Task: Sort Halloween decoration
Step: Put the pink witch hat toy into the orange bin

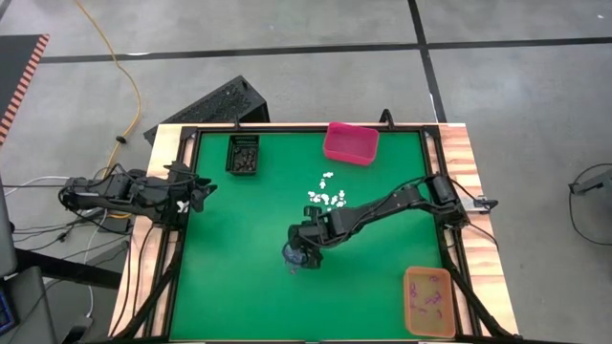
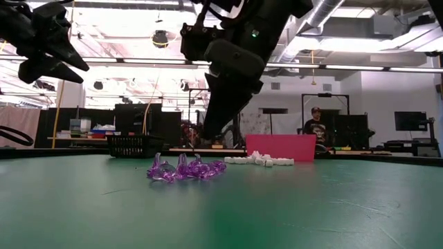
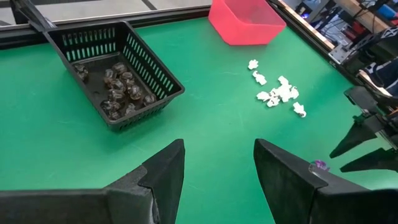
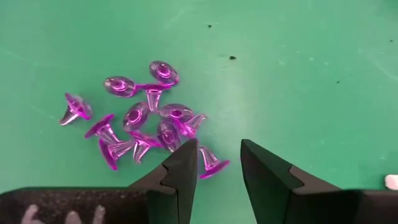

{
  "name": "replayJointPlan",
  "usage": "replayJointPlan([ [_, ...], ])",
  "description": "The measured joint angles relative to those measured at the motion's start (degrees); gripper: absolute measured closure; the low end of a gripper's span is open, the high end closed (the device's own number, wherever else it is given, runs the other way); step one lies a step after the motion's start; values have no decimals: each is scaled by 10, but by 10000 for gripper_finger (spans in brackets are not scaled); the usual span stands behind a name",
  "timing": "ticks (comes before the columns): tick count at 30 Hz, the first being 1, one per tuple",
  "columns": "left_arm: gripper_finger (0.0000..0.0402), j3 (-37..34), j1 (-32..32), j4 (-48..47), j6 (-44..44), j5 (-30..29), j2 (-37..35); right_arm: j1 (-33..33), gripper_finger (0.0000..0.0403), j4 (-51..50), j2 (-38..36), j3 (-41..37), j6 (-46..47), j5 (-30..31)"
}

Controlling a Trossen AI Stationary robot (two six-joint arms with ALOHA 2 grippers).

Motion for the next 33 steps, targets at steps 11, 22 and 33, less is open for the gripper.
replayJointPlan([
  [11,219,0,0,0,2,-8,0,11,251,27,1,-23,-9,28],
  [22,219,0,0,0,-3,-3,0,12,251,82,1,-61,-9,32],
  [33,219,0,0,0,-3,-6,0,18,251,83,1,-61,-11,14],
])
